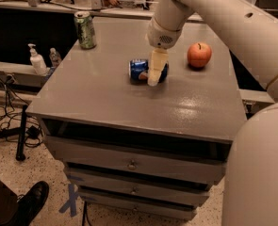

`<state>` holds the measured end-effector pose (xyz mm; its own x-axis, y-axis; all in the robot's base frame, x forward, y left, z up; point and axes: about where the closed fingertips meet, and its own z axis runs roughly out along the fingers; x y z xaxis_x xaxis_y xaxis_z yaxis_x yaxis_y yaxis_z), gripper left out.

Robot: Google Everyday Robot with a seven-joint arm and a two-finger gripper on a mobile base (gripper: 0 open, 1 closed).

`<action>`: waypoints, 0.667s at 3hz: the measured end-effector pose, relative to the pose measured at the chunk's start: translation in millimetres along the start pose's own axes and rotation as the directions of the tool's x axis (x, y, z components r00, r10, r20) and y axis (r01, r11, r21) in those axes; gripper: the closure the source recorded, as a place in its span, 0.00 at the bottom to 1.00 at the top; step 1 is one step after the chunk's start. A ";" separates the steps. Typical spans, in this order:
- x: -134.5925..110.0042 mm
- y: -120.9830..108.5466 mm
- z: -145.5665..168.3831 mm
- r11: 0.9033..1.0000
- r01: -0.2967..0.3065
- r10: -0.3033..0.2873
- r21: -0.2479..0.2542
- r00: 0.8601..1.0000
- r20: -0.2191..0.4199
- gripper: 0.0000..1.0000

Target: Knock pepsi can over

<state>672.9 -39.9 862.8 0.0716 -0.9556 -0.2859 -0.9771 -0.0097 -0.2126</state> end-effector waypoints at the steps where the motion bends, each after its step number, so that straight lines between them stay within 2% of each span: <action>1: 2.3 -1.8 -17.9 0.999 -0.010 0.009 0.044 1.000 0.018 0.00; 2: 7.2 -9.1 -64.0 0.989 -0.029 0.018 0.143 0.997 0.074 0.00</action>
Offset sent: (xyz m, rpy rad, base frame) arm -0.0073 -0.0566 0.1222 0.1689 -0.2539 -0.0970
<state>669.5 -65.5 922.5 0.0684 -0.9311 -0.3583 -0.9400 0.0603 -0.3359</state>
